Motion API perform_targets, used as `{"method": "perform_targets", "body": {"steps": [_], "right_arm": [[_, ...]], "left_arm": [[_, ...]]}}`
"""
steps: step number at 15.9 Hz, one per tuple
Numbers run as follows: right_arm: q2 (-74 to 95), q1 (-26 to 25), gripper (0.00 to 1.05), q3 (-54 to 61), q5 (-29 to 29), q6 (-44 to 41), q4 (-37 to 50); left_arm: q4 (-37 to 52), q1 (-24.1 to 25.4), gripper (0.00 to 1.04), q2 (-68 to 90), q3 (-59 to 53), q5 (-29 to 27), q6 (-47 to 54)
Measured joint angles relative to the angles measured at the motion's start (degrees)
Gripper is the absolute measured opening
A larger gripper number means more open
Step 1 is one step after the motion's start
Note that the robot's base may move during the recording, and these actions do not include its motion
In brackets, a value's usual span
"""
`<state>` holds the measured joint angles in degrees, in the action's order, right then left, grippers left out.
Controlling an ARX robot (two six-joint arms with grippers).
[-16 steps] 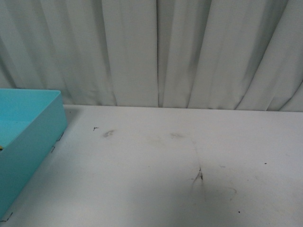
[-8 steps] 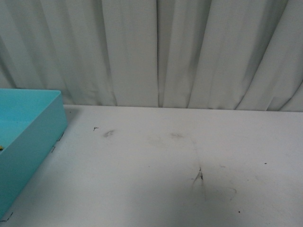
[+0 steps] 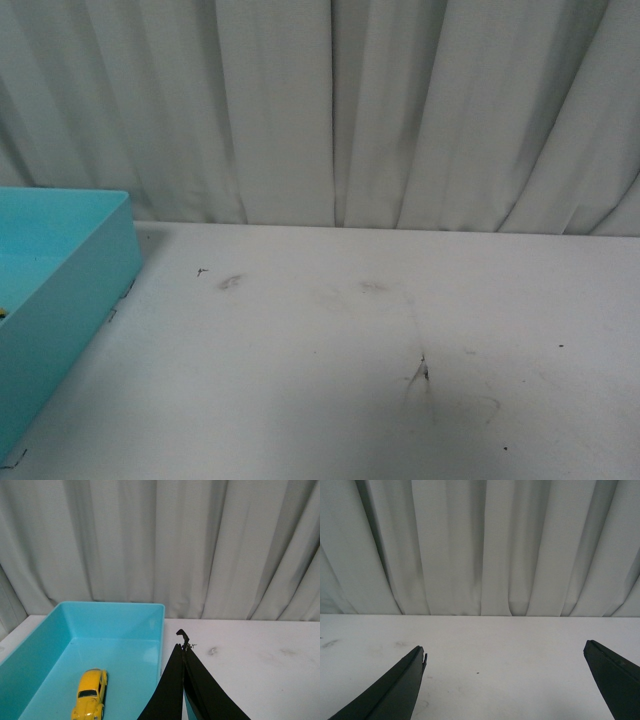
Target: Wind up and store yellow beetle toy
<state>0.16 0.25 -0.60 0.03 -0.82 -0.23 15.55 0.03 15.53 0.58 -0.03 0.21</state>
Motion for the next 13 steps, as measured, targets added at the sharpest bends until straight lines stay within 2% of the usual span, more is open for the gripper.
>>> {"method": "perform_targets", "body": {"steps": [6, 8, 11, 13], "right_arm": [[0.0, 0.0, 0.98, 0.0, 0.0, 0.0, 0.0], [0.0, 0.0, 0.98, 0.0, 0.0, 0.0, 0.0], [0.0, 0.0, 0.98, 0.0, 0.0, 0.0, 0.0], [0.0, 0.0, 0.98, 0.0, 0.0, 0.0, 0.0]], "left_arm": [[-5.7, 0.0, 0.02, -5.8, 0.0, 0.0, 0.0], [-15.9, 0.0, 0.02, -14.9, 0.0, 0.0, 0.0], [-16.0, 0.0, 0.02, -15.2, 0.0, 0.0, 0.0], [-15.8, 0.0, 0.24, -15.2, 0.0, 0.0, -0.1]]}}
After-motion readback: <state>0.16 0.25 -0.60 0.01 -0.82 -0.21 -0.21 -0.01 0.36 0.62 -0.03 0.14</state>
